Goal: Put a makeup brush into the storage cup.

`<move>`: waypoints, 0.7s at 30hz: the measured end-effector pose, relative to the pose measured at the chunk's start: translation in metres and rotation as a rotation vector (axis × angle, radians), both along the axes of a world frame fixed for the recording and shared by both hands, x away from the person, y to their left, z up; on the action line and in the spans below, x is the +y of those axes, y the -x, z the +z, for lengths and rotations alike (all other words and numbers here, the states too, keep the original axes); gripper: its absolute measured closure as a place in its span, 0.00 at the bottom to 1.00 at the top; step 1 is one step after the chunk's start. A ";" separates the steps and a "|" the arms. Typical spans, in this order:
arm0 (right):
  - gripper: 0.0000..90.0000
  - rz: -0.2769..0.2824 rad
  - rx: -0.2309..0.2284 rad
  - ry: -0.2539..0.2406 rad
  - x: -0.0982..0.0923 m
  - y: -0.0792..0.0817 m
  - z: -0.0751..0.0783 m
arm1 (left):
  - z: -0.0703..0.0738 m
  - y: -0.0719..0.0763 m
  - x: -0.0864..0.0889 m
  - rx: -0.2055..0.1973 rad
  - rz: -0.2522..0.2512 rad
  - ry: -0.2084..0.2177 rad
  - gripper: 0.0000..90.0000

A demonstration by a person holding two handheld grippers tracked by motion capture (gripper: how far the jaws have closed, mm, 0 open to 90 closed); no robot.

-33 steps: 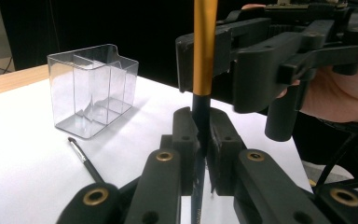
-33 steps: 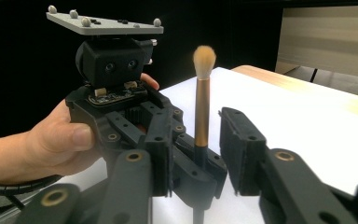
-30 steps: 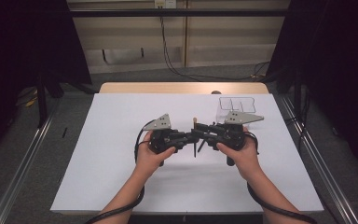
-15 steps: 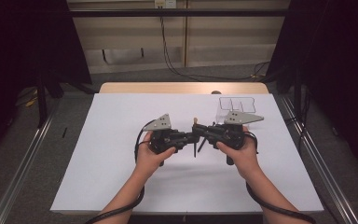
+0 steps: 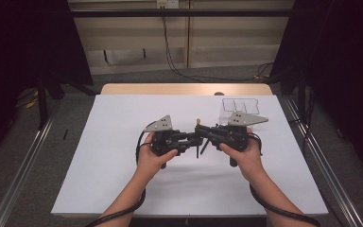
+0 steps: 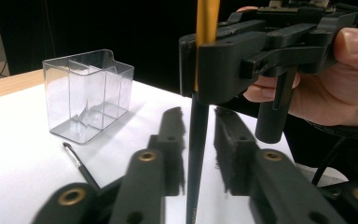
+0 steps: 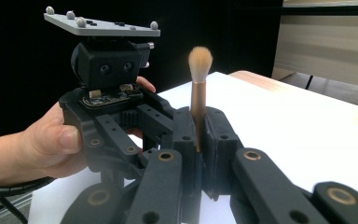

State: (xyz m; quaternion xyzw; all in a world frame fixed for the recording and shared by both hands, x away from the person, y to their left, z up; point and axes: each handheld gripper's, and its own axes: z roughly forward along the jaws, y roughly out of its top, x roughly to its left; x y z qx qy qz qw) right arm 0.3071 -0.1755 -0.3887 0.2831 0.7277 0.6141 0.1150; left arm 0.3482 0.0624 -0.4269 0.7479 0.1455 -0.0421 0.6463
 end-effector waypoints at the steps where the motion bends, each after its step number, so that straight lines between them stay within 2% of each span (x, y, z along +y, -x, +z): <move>1: 0.94 0.000 -0.001 0.000 0.000 0.000 0.000 | 0.000 0.000 0.000 0.002 -0.001 0.002 0.78; 4: 0.94 0.000 -0.003 -0.002 -0.001 0.000 0.001 | 0.001 0.000 0.001 0.003 -0.010 0.001 0.71; 12: 0.94 -0.005 0.000 -0.005 -0.004 0.000 0.002 | 0.003 0.003 -0.003 -0.031 0.003 -0.041 0.38; 16: 0.94 -0.006 -0.003 -0.004 -0.005 0.000 0.004 | 0.005 0.003 -0.004 -0.046 0.003 -0.044 0.21; 19: 0.94 -0.007 -0.007 -0.001 -0.005 0.000 0.006 | 0.005 0.003 -0.002 -0.052 0.003 -0.054 0.12; 21: 0.94 -0.007 -0.008 0.000 -0.006 0.000 0.007 | 0.005 0.003 0.000 -0.042 0.003 -0.053 0.09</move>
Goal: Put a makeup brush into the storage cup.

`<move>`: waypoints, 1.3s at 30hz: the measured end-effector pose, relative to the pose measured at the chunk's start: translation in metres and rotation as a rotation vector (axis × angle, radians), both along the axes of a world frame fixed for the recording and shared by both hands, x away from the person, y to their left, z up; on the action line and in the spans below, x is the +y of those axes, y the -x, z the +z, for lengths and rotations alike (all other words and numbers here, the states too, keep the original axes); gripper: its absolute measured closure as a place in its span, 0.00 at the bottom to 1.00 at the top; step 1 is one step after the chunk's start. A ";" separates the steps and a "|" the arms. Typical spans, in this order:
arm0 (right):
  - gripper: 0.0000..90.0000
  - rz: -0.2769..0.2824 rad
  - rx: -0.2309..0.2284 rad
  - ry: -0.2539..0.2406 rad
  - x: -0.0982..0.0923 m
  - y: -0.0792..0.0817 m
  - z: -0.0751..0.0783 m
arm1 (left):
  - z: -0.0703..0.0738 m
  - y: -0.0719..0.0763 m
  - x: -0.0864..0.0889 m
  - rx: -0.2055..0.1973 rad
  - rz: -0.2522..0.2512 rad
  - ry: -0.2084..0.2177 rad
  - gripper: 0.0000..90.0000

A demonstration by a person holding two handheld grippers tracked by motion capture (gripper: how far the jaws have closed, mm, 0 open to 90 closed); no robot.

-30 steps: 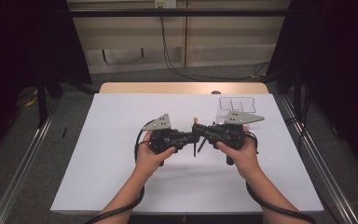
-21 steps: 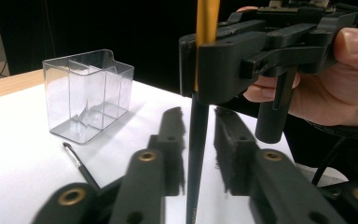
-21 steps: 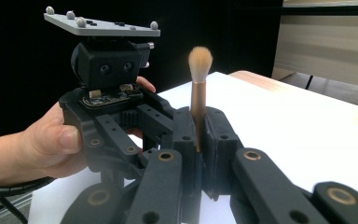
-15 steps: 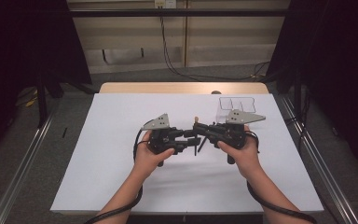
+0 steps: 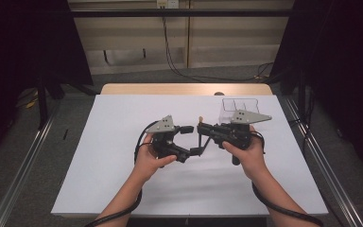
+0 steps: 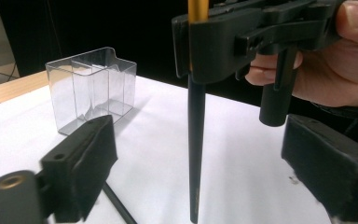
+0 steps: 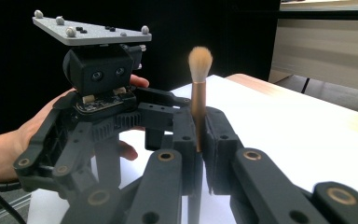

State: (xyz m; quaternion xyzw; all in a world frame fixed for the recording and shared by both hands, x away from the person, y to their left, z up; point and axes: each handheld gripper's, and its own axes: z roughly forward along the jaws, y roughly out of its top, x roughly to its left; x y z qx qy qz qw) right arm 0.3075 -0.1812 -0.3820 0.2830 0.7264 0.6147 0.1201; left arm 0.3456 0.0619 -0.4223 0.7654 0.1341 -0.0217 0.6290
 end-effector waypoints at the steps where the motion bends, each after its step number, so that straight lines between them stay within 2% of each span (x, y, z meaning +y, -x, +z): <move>1: 0.94 0.002 0.001 -0.001 0.000 0.000 0.000 | -0.001 0.000 0.001 0.000 0.001 -0.002 0.08; 5: 0.94 0.000 0.003 0.004 0.000 0.000 -0.002 | -0.002 0.000 0.008 -0.011 -0.016 -0.013 0.03; 10: 0.94 -0.001 0.007 0.003 0.000 0.000 -0.004 | -0.001 0.000 0.019 -0.022 0.011 -0.002 0.01; 18: 0.94 -0.002 0.003 0.004 0.001 0.000 -0.004 | -0.001 0.002 0.039 -0.043 0.045 -0.029 0.01; 23: 0.94 0.004 0.004 0.001 0.003 -0.001 -0.004 | 0.001 0.006 0.051 -0.052 0.061 -0.025 0.01; 27: 0.94 0.007 0.006 0.003 0.004 0.000 -0.006 | 0.001 0.009 0.060 -0.054 0.075 -0.014 0.01; 39: 0.94 0.007 0.001 0.002 0.003 0.000 -0.004 | -0.002 0.016 0.086 -0.053 0.111 -0.022 0.01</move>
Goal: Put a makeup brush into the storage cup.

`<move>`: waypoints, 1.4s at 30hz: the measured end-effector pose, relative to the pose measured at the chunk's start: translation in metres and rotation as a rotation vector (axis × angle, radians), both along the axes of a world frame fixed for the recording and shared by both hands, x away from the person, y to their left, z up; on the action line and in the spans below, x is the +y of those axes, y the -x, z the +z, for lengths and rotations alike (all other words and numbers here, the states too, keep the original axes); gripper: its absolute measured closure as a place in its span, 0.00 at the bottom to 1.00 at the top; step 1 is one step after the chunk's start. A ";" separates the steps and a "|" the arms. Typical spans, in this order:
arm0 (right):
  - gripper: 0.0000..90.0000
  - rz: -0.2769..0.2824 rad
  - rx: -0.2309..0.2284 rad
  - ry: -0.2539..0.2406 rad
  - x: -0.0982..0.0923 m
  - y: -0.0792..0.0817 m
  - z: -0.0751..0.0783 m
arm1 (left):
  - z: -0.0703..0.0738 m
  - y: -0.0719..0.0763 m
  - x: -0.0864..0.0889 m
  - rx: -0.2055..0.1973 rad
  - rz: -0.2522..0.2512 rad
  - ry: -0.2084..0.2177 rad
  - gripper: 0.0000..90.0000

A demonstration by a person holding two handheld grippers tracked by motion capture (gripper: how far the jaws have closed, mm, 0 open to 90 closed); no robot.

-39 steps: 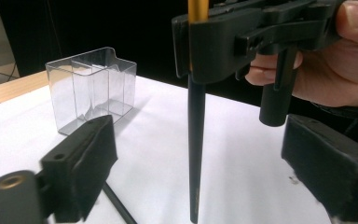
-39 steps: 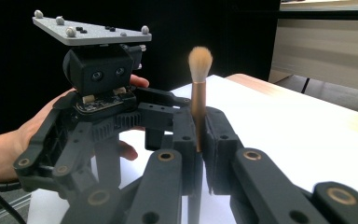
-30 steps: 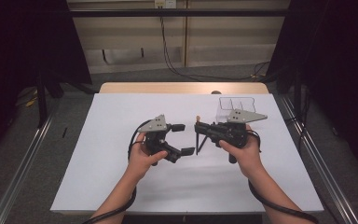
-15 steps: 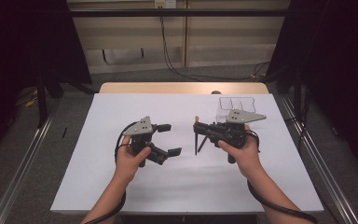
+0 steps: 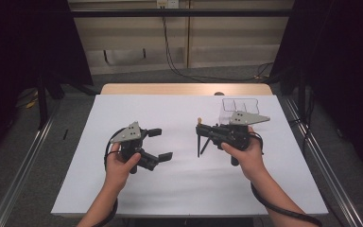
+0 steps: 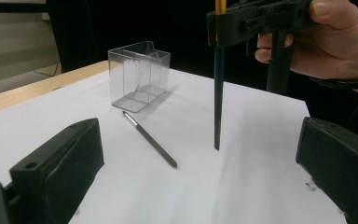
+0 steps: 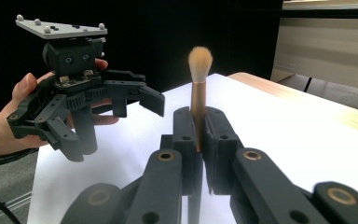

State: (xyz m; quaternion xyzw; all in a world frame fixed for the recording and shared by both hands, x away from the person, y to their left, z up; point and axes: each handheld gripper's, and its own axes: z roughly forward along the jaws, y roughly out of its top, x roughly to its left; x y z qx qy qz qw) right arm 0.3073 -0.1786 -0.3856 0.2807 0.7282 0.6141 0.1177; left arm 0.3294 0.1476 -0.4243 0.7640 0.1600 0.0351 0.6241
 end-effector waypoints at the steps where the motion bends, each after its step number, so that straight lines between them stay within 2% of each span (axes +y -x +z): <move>1: 0.94 -0.001 0.000 0.000 0.000 0.000 0.000 | 0.000 0.001 0.002 0.002 0.005 0.002 0.01; 11: 0.94 -0.003 0.001 -0.009 -0.002 0.000 -0.001 | -0.004 0.004 0.023 0.003 0.031 0.000 0.01; 17: 0.94 0.001 0.001 -0.007 0.000 -0.001 -0.002 | -0.005 0.007 0.032 0.003 0.049 0.002 0.01; 20: 0.94 0.002 0.002 -0.006 0.001 -0.002 -0.002 | -0.005 0.009 0.036 -0.005 0.053 -0.012 0.01; 35: 0.94 -0.006 0.006 0.003 -0.001 -0.003 -0.002 | -0.008 0.018 0.063 -0.008 0.096 -0.008 0.01; 42: 0.94 -0.008 0.007 0.008 -0.001 -0.004 -0.001 | -0.009 0.023 0.073 -0.008 0.108 -0.025 0.01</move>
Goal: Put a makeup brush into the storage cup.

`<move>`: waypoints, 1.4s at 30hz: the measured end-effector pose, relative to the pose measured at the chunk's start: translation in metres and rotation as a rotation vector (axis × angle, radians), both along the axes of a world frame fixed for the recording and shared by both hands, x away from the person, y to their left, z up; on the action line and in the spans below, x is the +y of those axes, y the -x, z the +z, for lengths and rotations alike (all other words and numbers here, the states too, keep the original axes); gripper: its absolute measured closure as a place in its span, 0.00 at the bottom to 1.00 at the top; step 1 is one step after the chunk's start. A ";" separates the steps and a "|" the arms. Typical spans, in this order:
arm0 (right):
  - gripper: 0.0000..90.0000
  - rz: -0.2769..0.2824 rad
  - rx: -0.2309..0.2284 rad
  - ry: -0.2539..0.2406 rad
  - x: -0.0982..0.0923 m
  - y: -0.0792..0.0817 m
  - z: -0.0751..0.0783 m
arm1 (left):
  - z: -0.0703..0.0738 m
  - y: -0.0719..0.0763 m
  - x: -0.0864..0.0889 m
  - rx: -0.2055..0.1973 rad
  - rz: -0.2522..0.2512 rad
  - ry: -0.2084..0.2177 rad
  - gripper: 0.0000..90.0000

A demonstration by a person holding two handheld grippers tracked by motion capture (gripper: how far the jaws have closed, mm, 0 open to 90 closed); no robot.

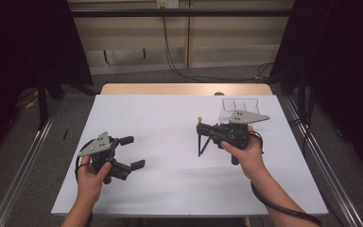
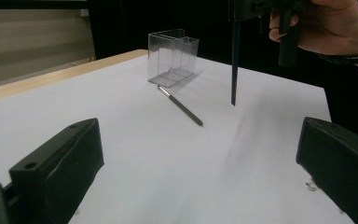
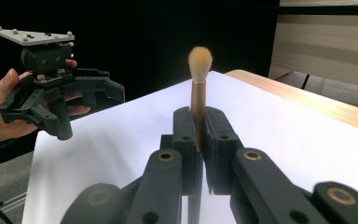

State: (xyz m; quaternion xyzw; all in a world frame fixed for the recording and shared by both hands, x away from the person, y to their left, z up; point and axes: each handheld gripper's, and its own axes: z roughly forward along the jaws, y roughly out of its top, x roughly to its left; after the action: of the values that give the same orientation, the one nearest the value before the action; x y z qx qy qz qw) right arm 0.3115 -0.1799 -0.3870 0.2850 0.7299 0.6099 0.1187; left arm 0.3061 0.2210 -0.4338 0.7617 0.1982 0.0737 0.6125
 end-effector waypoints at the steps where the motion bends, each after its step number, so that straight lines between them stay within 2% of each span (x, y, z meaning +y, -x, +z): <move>1: 0.94 -0.001 0.002 0.001 -0.001 0.000 0.000 | 0.000 0.001 0.002 -0.001 0.002 -0.003 0.01; 13: 0.94 -0.015 0.004 -0.014 -0.007 -0.004 0.002 | -0.004 0.008 0.025 0.000 0.031 -0.026 0.01; 20: 0.94 -0.022 0.002 -0.004 -0.010 -0.003 0.002 | -0.006 0.013 0.035 0.000 0.046 -0.046 0.01; 27: 0.94 -0.020 0.001 -0.004 -0.011 -0.006 0.003 | -0.009 0.019 0.047 -0.005 0.079 -0.047 0.01; 30: 0.94 -0.021 0.004 -0.001 -0.011 -0.007 0.002 | -0.011 0.021 0.050 -0.001 0.079 -0.037 0.01; 32: 0.94 -0.023 0.004 0.000 -0.010 -0.008 0.001 | -0.012 0.021 0.050 -0.007 0.082 -0.050 0.00; 36: 0.94 -0.031 0.008 0.006 -0.012 -0.010 0.000 | -0.012 0.022 0.050 -0.009 0.080 -0.051 0.01; 42: 0.94 -0.050 0.008 -0.014 -0.014 -0.016 0.003 | -0.013 0.023 0.051 -0.008 0.085 -0.042 0.01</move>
State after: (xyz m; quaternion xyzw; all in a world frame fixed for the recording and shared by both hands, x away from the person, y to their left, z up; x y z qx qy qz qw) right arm 0.3272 -0.1942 -0.3835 0.3062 0.7187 0.6108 0.1290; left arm 0.2827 0.2722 -0.4465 0.7650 0.2264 0.1068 0.5934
